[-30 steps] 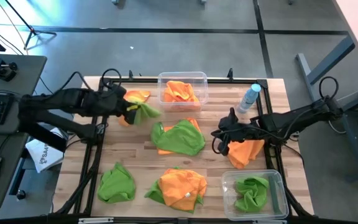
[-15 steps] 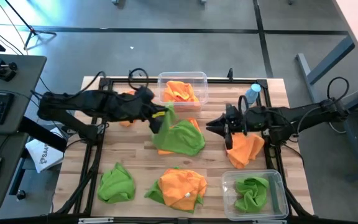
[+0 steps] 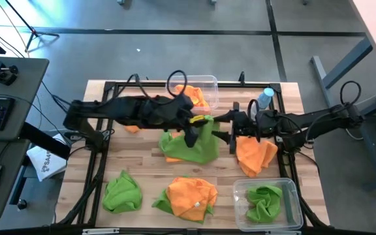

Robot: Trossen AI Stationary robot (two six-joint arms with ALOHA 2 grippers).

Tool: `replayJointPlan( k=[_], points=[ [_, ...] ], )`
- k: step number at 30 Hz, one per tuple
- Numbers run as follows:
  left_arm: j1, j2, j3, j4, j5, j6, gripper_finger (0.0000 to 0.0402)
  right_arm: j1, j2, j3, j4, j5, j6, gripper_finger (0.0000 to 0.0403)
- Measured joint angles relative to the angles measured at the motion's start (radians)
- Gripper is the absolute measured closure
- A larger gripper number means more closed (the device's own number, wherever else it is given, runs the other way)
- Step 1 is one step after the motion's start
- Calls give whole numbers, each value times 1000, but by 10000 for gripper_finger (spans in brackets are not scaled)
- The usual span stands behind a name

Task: Sort microfiber towel by color & place in baskets
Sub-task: Put the green microfiber towel into the bottom transparent bin

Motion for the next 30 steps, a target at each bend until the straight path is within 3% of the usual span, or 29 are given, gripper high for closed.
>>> replayJointPlan(
  k=[8,12,16,23,30],
  points=[
    [30,96,72,114,135,41,401,-2,89,0,111,-10,-33,158],
    [36,106,72,119,146,45,401,2,116,0,146,-11,-34,167],
    [36,105,73,97,146,45,401,4,118,0,165,-11,-38,218],
    [36,92,73,89,141,65,401,4,118,0,181,-42,-38,386],
    [42,86,73,47,139,71,401,4,117,0,182,-54,-32,396]
  ],
)
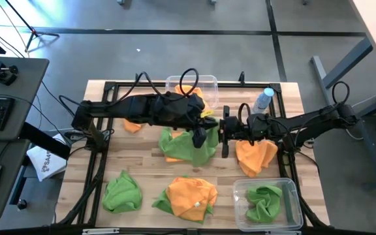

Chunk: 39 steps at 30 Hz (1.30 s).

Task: Sort microfiber towel by color & place in baskets
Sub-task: Put the green microfiber towel into the bottom transparent bin

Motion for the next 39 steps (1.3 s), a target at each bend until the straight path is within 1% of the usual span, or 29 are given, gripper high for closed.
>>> replayJointPlan(
  k=[2,4,16,21,24,27,30,33,35,39],
  points=[
    [0,-1,0,-10,-10,1,401,0,0,0,-1,0,2,396],
    [0,-5,0,-21,-20,9,401,0,0,0,-7,0,23,382],
    [0,-8,0,-83,-34,16,401,0,-7,0,1,-3,53,219],
    [0,-8,0,-85,-45,18,401,0,-8,-1,48,-3,53,166],
    [0,-8,0,-115,-83,22,401,0,-8,-1,56,-3,53,143],
    [0,-8,0,-111,-89,3,401,-3,-8,-1,62,0,53,127],
    [0,-8,0,-97,-84,-2,401,-11,-8,-1,72,5,78,121],
    [0,-8,0,-66,-81,-2,401,-21,-8,-1,83,9,107,121],
    [0,-8,0,-43,-81,-2,401,-24,-8,-1,84,35,113,121],
    [0,-8,0,-9,-62,-1,401,-24,-8,-1,83,81,80,132]
  ],
)
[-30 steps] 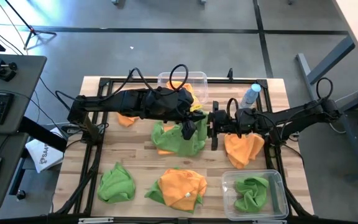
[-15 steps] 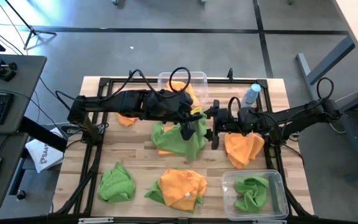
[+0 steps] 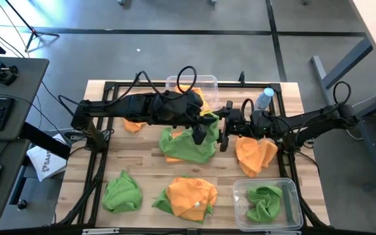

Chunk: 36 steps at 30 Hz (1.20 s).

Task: Sort microfiber towel by color & place in baskets
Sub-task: Put the green microfiber towel into the bottom transparent bin

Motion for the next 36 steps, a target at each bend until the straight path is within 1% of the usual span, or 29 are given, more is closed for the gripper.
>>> replayJointPlan(
  k=[2,4,7,10,12,13,14,18,21,23,25,27,31,33,36],
  points=[
    [0,0,0,11,24,0,401,0,0,0,0,19,-19,152],
    [0,0,0,11,33,0,401,0,0,0,0,24,-36,181],
    [-3,0,0,10,37,0,402,0,0,0,-1,28,-45,244],
    [-3,0,0,9,64,8,401,0,0,0,-5,27,-42,317],
    [-3,1,0,7,62,27,401,0,0,0,-17,19,-43,367],
    [-3,1,0,5,62,35,400,0,0,0,-24,15,-43,384],
    [-3,1,0,5,62,43,397,2,0,0,-33,15,-43,392],
    [-2,1,0,1,59,82,377,4,0,0,-72,15,-12,375],
    [-2,1,0,-32,52,139,361,5,-2,0,-105,24,37,383],
    [-3,-8,-1,-98,17,168,354,5,-13,0,-149,24,56,396],
    [-19,-15,-1,-143,-56,200,351,13,-34,0,-194,39,78,396],
    [-45,-30,-1,-203,-131,209,351,32,-58,0,-232,85,99,394],
    [-90,-50,-4,-299,-219,214,351,84,-98,19,-329,186,111,399],
    [-103,-67,-24,-309,-250,211,351,118,-100,73,-412,245,143,399],
    [-132,-113,-99,-334,-289,210,351,167,-83,197,-582,350,160,400]
  ],
)
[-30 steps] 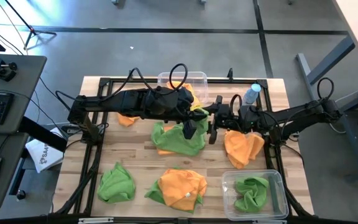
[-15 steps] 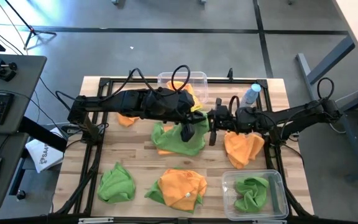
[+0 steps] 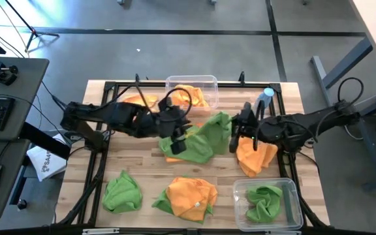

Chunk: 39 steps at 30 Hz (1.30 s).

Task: Sort microfiber towel by color & place in baskets
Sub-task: Put the green microfiber towel into the bottom transparent bin

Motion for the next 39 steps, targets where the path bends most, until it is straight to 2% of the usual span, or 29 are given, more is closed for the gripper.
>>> replayJointPlan(
  k=[3,6,10,15,21,27,30,33,39],
  points=[
    [-21,-83,-121,12,8,-27,351,50,44,143,-168,114,44,401],
    [-47,-198,-286,87,10,-54,351,91,91,278,-302,170,109,401],
    [-83,-382,-521,234,58,-68,351,147,176,439,-486,198,226,402],
    [-121,-618,-768,331,71,-108,351,211,304,660,-797,192,517,402],
    [-156,-840,-979,347,71,-202,351,316,452,942,-1094,57,815,402],
    [-198,-968,-1106,367,96,-269,351,455,556,1169,-1334,-62,1122,403],
    [-217,-995,-1143,389,119,-275,351,530,563,1187,-1315,-103,1189,403],
    [-234,-1005,-1164,395,127,-292,351,594,563,1173,-1325,-159,1361,403],
    [-268,-1004,-1169,396,152,-309,351,707,570,1087,-1324,-352,1682,403]
  ],
)
